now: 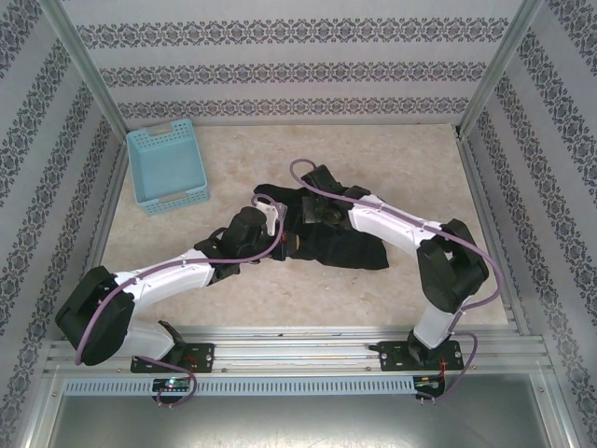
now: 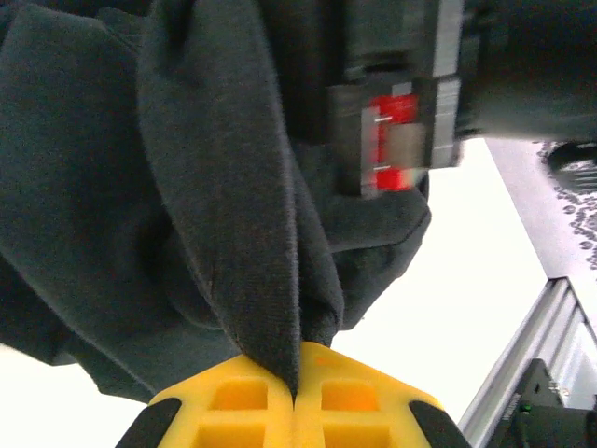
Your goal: Fold the inside-out t-shirt
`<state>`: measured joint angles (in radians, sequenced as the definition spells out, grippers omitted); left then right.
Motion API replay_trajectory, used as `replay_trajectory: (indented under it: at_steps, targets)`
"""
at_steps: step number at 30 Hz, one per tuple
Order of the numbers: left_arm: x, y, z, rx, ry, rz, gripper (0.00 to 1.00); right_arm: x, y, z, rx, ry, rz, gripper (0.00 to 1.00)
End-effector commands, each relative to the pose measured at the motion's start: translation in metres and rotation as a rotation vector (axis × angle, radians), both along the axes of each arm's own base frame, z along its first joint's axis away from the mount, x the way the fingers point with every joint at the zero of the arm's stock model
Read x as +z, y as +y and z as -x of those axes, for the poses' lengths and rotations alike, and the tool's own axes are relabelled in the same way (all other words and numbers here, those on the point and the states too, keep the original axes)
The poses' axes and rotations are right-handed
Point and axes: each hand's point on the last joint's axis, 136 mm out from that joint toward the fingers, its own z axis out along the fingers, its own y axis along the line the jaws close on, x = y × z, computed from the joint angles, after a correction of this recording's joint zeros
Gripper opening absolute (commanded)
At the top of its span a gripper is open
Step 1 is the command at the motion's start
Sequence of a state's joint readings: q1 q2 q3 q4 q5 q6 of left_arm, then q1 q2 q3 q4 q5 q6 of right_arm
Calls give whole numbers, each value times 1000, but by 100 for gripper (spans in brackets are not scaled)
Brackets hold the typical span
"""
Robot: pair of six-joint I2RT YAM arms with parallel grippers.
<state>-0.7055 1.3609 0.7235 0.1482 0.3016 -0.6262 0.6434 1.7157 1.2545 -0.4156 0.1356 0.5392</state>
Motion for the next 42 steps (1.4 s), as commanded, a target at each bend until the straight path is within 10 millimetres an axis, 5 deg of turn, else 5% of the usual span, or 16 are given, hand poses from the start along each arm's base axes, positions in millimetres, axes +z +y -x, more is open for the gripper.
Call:
replay_trajectory:
  at_steps: [1,10,21,25,30,33,36,42]
  targets:
    - [-1,10,-1,3,-23,-57,0,38,-12,15,11,-42,-40,0]
    - [-17,29,-7,43,4,-73,0,65,-39,38,2,-16,-230,0]
    - [-36,53,-4,86,26,-83,0,93,-60,32,-44,-49,-315,0]
    - [-32,55,-6,97,18,-87,0,100,-50,30,-20,-72,-270,0]
    - [-21,75,-17,196,12,-65,0,112,-3,27,71,-95,-232,1]
    - [-19,109,-26,340,22,-44,0,110,18,21,109,-78,-235,23]
    - [-27,143,-29,459,77,-41,0,112,19,18,110,-86,-232,51]
    - [-58,162,-23,511,187,-82,0,87,-46,15,-31,-71,-174,69]
